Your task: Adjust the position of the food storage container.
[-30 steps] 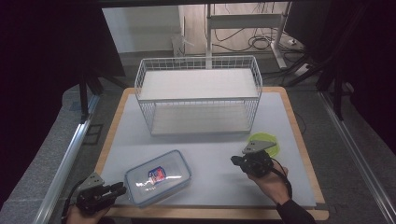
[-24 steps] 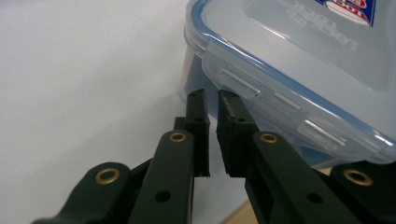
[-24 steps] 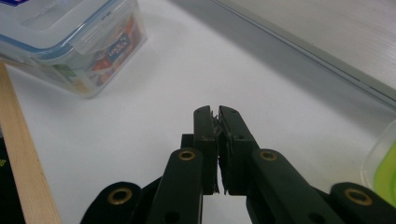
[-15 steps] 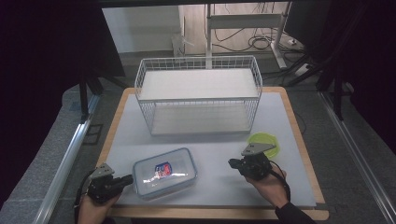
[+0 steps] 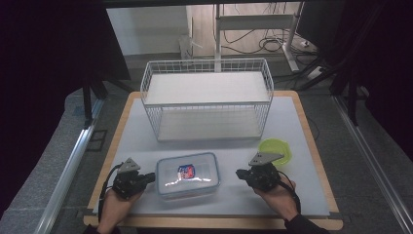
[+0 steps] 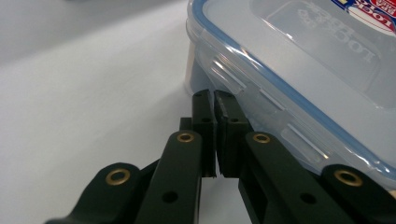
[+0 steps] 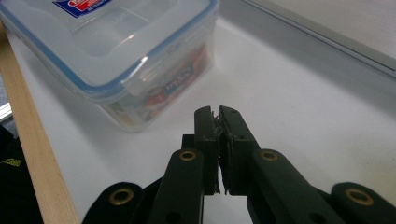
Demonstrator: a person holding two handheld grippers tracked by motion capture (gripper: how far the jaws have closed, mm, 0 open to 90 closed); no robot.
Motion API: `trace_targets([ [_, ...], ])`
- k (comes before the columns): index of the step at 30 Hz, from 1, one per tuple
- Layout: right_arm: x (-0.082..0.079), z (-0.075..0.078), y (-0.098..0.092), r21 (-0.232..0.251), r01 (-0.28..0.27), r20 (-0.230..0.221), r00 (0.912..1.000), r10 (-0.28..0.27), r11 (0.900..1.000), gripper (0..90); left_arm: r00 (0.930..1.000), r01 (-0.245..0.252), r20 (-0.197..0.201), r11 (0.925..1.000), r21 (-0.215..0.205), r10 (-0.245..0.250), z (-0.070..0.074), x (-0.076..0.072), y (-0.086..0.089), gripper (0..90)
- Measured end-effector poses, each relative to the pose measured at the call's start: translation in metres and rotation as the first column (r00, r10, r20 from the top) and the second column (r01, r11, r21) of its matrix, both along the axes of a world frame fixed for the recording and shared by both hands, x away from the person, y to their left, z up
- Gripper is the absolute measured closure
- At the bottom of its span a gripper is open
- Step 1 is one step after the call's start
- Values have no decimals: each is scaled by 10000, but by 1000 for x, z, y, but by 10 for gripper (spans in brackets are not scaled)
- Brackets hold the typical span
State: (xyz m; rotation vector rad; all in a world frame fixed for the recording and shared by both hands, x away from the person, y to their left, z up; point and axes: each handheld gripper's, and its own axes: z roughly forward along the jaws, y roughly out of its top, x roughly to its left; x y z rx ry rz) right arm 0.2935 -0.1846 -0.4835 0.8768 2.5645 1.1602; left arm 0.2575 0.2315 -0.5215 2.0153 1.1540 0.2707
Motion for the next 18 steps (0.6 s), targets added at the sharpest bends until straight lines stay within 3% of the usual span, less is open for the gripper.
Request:
trace_targets([
  [8,2,-5,-2,-54,290,-177,9994,-291,9996,866,9992,396,22,9992,-42,-395,1,19,-25,890],
  [18,-1,-4,-11,-234,781,-46,9969,-782,9967,870,9970,780,37,9970,-8,-779,3,28,-54,899],
])
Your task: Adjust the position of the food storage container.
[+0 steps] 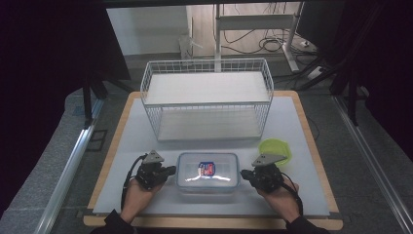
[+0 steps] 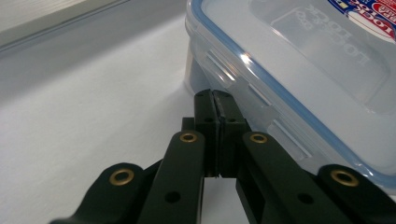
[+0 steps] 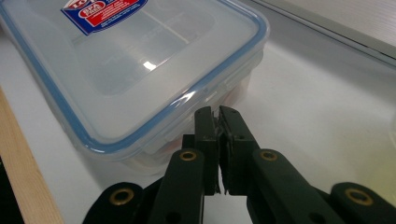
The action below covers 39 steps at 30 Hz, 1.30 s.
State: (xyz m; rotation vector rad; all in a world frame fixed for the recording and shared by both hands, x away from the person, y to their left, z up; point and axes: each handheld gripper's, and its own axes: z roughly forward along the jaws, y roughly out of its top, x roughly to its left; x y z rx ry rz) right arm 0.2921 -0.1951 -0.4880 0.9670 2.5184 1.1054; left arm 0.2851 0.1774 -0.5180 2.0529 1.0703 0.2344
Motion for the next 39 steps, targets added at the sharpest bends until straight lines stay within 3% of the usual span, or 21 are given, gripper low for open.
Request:
trace_targets([
  [12,3,-3,-5,-312,385,115,9992,-382,9988,885,9997,174,-178,9998,-25,-175,0,-6,-8,899],
  [14,3,-2,-6,-334,352,132,9993,-348,9988,875,9998,188,0,9998,33,-188,2,-8,-6,873],
  [16,1,0,-7,-288,336,182,9993,-331,9990,848,9992,191,365,9998,-17,-190,5,-12,0,795],
  [18,0,3,-10,-228,305,315,9991,-298,9993,812,9976,69,688,10000,-66,-64,6,-16,6,650],
  [23,-6,5,-19,-257,311,696,9971,-292,9992,677,9915,-165,1302,9965,816,57,2,-30,18,380],
  [26,-12,7,-23,-134,300,922,9953,-287,9995,558,9865,-202,1636,9960,873,57,3,-35,20,281],
  [29,-19,7,-26,-149,208,1058,9942,-191,9997,467,9841,-138,1775,9980,616,26,4,-39,21,200],
  [33,-24,4,-29,-163,-71,1007,9949,88,9998,359,9854,-202,1697,9981,575,102,3,-45,23,120],
  [39,-25,-2,-33,-47,-173,827,9964,176,9998,282,9858,-40,1676,9989,463,-38,1,-48,28,81],
])
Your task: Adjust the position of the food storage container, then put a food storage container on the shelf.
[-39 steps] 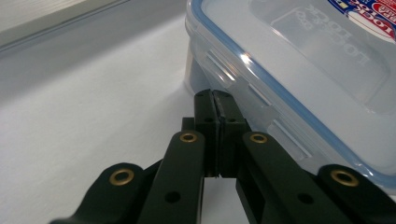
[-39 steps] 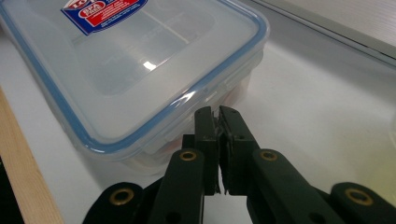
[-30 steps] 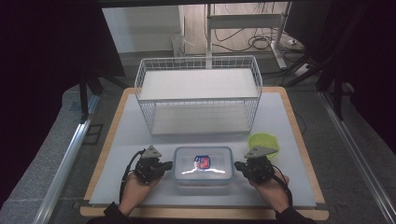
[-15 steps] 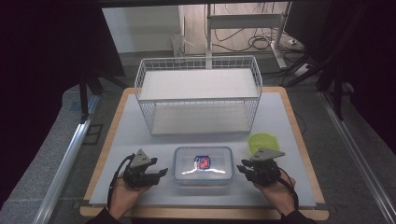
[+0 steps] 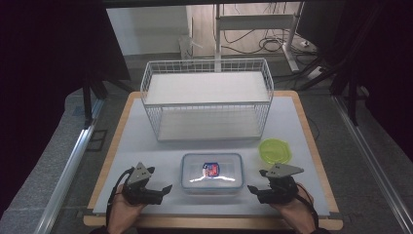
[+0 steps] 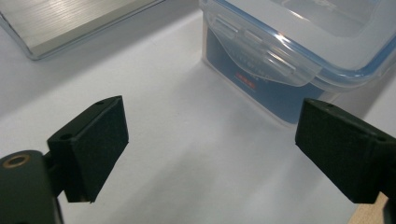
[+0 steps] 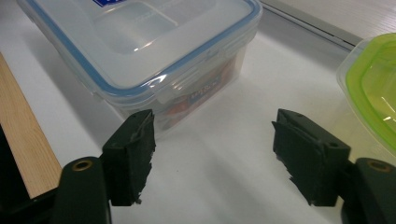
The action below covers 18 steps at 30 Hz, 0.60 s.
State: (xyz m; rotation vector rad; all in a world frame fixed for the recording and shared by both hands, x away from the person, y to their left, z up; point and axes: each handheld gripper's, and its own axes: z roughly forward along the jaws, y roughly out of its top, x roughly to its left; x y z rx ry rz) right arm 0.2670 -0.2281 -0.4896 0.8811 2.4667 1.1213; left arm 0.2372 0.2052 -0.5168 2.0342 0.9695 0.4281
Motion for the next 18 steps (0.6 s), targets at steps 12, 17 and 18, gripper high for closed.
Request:
trace_targets([
  [12,3,-1,1,287,25,-354,9994,-15,9996,245,9999,153,-57,9985,521,-150,-5,5,-5,43],
  [17,5,6,0,476,311,-848,9960,-270,9984,317,9987,250,-434,9996,-128,-255,3,8,-3,47],
  [18,6,7,0,504,390,-1020,9942,-337,9980,335,9986,253,-460,9996,-112,-258,4,8,-4,51],
])
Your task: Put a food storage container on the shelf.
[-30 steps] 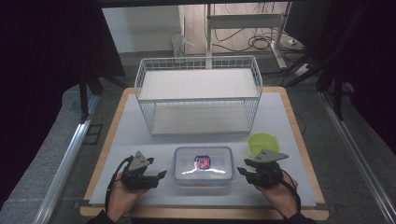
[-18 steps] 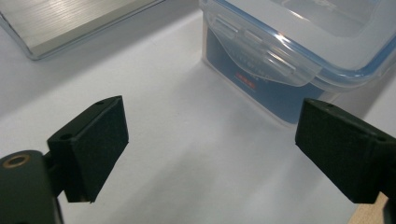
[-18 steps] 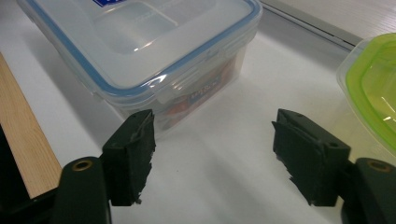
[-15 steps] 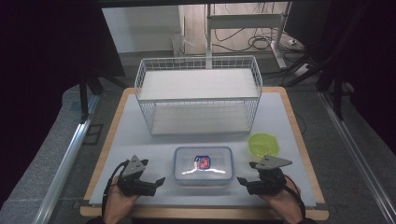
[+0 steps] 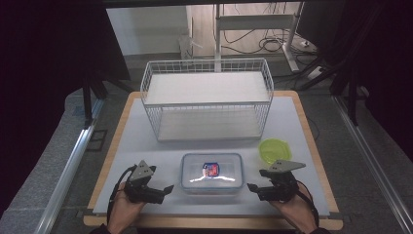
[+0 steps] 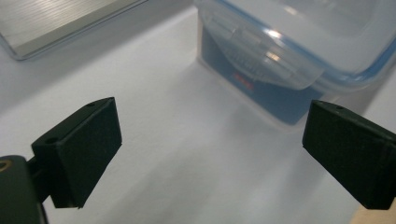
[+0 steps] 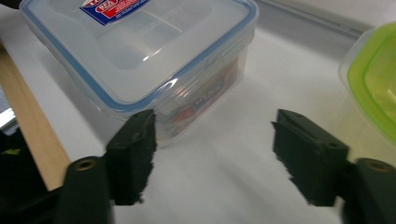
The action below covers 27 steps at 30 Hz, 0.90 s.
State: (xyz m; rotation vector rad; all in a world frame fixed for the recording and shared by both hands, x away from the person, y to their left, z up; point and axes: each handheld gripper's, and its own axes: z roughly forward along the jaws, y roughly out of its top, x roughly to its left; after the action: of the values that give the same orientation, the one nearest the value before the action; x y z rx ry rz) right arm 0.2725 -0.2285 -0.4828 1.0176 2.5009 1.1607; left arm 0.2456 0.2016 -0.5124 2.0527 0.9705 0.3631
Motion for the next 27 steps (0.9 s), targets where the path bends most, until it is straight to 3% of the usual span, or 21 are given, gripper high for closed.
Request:
trace_targets([
  [4,3,5,1,40,21,-316,9995,-20,10000,382,10000,0,-48,10000,1,0,7,2,-3,58],
  [10,6,13,9,363,-247,-415,9988,262,9990,348,9983,484,-274,9925,-1118,-518,20,11,-9,44],
  [13,10,14,15,371,-300,-502,9982,319,9989,311,9952,715,-557,9870,-1440,-802,22,18,-15,45],
  [16,15,12,20,479,-337,-541,9979,362,9983,269,9907,895,-891,9856,-1437,-1029,18,26,-22,43],
  [22,27,6,36,590,-539,-1060,9926,599,9968,192,9746,1164,-1687,9767,-1802,-1472,8,44,-35,23],
  [24,30,2,40,542,-573,-1236,9903,636,9969,170,9686,1281,-1897,9764,-1741,-1609,4,49,-40,21],
  [27,34,0,43,736,-485,-1491,9871,590,9961,153,9557,1450,-2232,9669,-2100,-1918,0,54,-44,12],
])
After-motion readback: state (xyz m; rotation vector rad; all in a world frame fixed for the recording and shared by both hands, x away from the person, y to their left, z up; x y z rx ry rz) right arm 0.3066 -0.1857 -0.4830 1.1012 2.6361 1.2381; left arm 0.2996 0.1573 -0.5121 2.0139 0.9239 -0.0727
